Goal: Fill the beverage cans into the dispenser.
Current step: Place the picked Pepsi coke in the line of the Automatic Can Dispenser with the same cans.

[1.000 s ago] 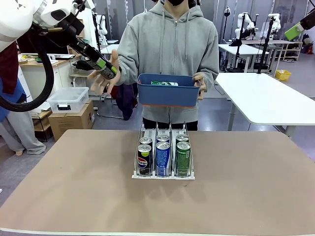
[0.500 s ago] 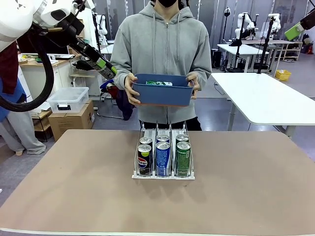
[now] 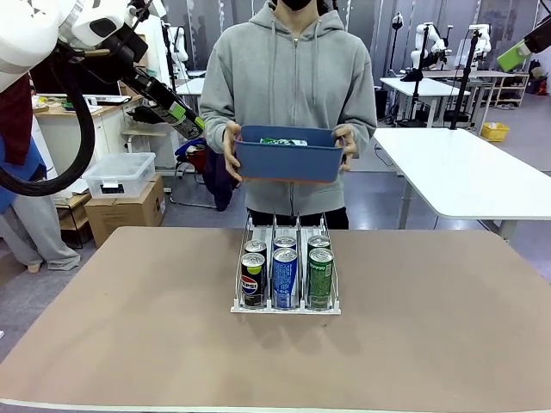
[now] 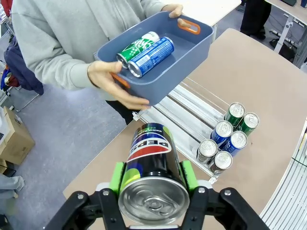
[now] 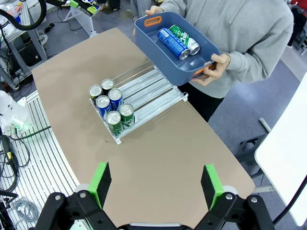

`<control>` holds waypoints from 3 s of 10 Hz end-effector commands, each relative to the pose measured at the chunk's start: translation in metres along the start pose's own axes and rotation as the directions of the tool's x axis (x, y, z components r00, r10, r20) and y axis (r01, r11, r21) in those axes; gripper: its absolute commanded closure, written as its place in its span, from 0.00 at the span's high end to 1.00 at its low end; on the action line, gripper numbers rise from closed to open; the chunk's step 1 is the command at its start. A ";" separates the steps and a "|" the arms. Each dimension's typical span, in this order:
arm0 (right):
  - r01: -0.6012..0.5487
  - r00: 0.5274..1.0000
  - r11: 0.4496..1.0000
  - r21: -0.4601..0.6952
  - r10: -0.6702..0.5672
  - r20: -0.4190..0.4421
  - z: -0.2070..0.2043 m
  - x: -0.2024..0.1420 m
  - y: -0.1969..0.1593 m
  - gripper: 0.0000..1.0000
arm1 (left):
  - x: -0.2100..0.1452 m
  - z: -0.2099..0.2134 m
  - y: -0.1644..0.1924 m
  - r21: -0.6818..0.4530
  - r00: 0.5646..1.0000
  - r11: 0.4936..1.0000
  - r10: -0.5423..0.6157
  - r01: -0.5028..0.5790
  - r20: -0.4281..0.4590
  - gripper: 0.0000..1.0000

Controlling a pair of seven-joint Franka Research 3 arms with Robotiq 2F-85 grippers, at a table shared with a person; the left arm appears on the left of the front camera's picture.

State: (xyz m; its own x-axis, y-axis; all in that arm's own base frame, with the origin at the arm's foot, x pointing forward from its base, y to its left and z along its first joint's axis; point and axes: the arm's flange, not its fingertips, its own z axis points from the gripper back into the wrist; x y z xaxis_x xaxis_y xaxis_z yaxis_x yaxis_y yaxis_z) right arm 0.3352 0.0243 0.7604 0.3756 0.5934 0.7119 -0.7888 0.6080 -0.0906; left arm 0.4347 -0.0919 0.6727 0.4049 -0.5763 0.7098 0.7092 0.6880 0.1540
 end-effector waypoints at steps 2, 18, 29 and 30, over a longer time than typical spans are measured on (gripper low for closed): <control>0.000 1.000 1.000 0.001 0.000 0.000 0.000 0.000 0.000 1.00 | 0.000 0.002 0.000 0.002 1.000 1.000 0.000 0.000 0.004 0.07; 0.000 1.000 1.000 0.001 0.000 0.000 0.000 0.000 0.000 1.00 | 0.000 0.002 0.000 0.002 1.000 1.000 0.000 0.000 0.004 0.07; 0.000 1.000 1.000 0.001 0.000 0.000 0.000 0.000 0.000 1.00 | -0.051 -0.034 -0.111 0.014 0.960 0.991 0.132 -0.133 -0.248 0.58; 0.000 1.000 1.000 0.001 0.000 0.000 0.000 0.000 0.000 1.00 | -0.054 -0.036 -0.114 0.003 0.959 0.991 0.128 -0.131 -0.254 0.58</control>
State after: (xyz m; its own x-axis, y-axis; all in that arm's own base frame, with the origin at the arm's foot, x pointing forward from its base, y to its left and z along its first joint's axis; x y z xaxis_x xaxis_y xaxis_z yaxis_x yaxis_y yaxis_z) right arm 0.3352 0.0244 0.7604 0.3756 0.5935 0.7118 -0.7889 0.6078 -0.0905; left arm 0.3563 -0.1575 0.5897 0.6244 -0.5892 0.5128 0.6484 0.7571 0.0803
